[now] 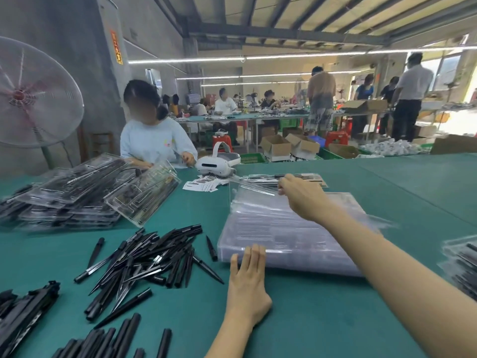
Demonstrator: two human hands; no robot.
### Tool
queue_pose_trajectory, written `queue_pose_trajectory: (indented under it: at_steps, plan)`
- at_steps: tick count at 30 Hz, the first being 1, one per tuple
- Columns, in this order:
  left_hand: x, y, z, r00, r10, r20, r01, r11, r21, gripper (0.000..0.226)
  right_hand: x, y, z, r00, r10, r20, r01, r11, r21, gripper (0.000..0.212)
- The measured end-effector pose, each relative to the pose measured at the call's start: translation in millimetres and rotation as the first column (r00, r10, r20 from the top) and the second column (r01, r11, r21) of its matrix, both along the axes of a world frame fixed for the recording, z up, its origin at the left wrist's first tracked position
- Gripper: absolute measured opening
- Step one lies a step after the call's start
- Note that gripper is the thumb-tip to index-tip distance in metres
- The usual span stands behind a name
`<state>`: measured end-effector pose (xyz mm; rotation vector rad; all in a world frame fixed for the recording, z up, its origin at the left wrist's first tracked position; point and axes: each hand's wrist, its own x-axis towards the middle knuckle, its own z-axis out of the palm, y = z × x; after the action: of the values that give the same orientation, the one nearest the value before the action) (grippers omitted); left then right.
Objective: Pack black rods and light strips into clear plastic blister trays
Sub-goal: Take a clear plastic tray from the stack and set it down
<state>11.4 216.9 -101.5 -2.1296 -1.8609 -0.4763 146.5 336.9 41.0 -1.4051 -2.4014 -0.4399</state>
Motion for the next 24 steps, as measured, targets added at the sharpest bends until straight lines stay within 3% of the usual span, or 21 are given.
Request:
queue_pose_trajectory:
  at_steps: [3,4,6,10,14,20,24]
  plan:
    - [-0.3,13.7,12.3,0.996,-0.023,0.089,0.023,1.000,0.000,0.069,9.1,-21.3,-38.7,0.999,0.005,-0.034,-0.004,1.000,0.030,0.012]
    - [-0.9,20.9,17.6,0.991,-0.042,0.131,0.049,0.998,-0.050,0.064,11.9,-28.3,-47.2,0.997,0.074,0.016,-0.075,0.991,0.113,0.008]
    - [-3.5,36.8,24.2,0.987,-0.071,0.144,0.091,0.986,-0.140,0.062,21.5,-31.8,-58.8,0.971,0.203,0.127,-0.224,0.957,0.184,0.020]
    - [-2.0,59.7,31.7,0.992,-0.070,0.107,0.094,0.969,-0.230,0.086,36.9,-15.0,-63.6,0.955,0.242,0.169,-0.243,0.970,-0.014,0.032]
    - [-0.5,72.1,30.4,0.999,-0.026,0.034,0.034,0.966,-0.255,0.094,29.4,-13.1,-69.0,0.952,0.218,0.214,-0.223,0.975,0.002,0.032]
    - [-2.6,68.9,21.6,0.998,-0.046,-0.049,0.036,0.981,-0.193,0.095,20.9,-3.8,-50.8,0.993,-0.003,-0.121,0.011,0.998,0.061,0.022]
    - [-2.5,69.2,24.8,0.999,-0.040,0.033,0.048,0.955,-0.293,0.095,17.0,12.7,-24.6,0.973,-0.083,-0.216,0.085,0.996,0.002,0.020]
